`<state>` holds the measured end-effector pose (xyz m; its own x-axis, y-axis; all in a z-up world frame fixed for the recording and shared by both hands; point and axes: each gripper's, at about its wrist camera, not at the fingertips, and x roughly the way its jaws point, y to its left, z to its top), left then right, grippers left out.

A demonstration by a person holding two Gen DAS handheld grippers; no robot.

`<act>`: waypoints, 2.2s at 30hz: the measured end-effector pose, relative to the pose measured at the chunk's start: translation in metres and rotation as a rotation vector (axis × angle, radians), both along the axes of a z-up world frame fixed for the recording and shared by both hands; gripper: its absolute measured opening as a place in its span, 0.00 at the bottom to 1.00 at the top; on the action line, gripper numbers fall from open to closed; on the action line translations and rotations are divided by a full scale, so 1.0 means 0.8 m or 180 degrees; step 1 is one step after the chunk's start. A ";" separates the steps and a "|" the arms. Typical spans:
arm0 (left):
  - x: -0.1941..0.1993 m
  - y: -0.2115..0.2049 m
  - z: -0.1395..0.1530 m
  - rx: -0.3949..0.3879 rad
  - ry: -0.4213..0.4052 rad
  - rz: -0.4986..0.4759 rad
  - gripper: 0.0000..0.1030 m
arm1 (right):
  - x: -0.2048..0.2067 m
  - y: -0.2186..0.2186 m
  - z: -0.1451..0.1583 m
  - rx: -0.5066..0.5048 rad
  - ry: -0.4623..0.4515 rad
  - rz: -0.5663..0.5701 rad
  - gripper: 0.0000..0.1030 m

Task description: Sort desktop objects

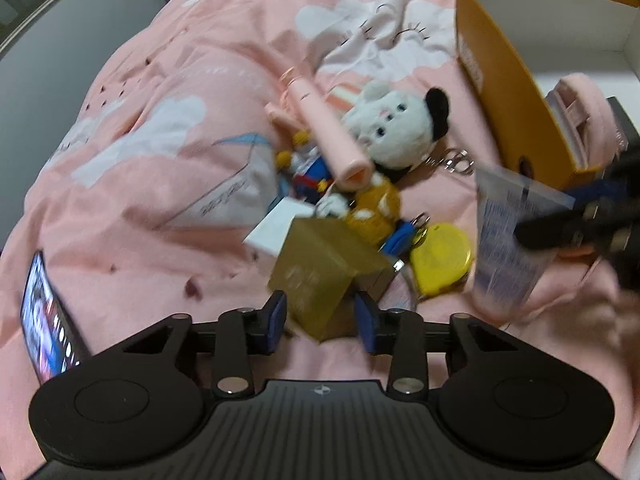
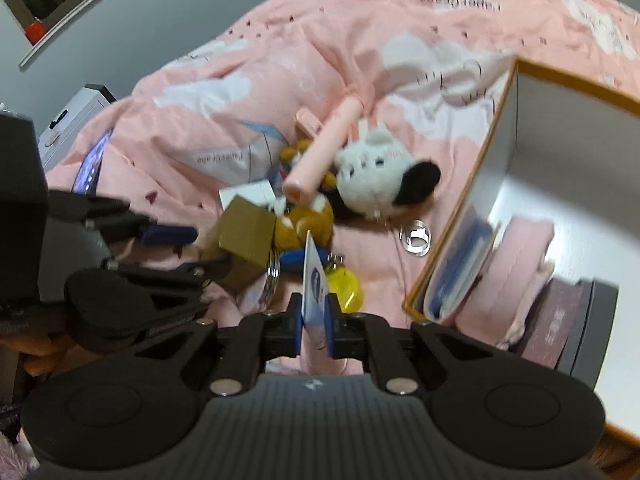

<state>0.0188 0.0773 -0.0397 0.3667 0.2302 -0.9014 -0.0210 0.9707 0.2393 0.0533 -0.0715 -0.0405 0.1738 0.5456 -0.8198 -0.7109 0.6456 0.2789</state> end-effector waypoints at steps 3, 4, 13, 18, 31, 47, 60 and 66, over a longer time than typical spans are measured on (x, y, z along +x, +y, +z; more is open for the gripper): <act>-0.004 0.006 0.002 -0.0031 -0.0021 0.0018 0.38 | 0.004 0.007 -0.005 -0.0098 0.0026 0.0032 0.11; -0.004 0.006 0.003 -0.0029 -0.0028 0.0005 0.37 | 0.004 0.010 -0.010 -0.0156 0.0053 0.0034 0.12; -0.008 0.016 0.008 -0.0090 -0.0100 0.0033 0.31 | 0.003 0.013 0.020 0.0144 -0.0166 0.0033 0.19; -0.009 0.021 0.011 -0.0089 -0.0144 0.0050 0.30 | -0.007 0.046 0.017 0.0244 0.0029 0.0428 0.19; -0.010 0.033 0.018 -0.0046 -0.0249 0.0014 0.21 | 0.005 0.116 -0.034 -0.0114 0.0022 0.0853 0.11; -0.003 -0.003 -0.010 0.0336 -0.0280 -0.0620 0.58 | 0.016 0.115 -0.024 0.0173 0.0090 0.0745 0.12; -0.008 0.004 0.001 0.0368 -0.0436 -0.0499 0.45 | 0.025 0.099 -0.034 -0.0219 0.0184 0.0575 0.14; -0.010 0.011 0.005 0.0350 -0.0478 -0.0417 0.44 | 0.026 0.111 -0.045 -0.0455 0.0079 0.0675 0.33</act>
<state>0.0111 0.0858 -0.0361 0.5281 0.2657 -0.8065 0.0601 0.9357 0.3476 0.0738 0.0170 -0.0763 0.0466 0.4460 -0.8938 -0.8287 0.5169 0.2147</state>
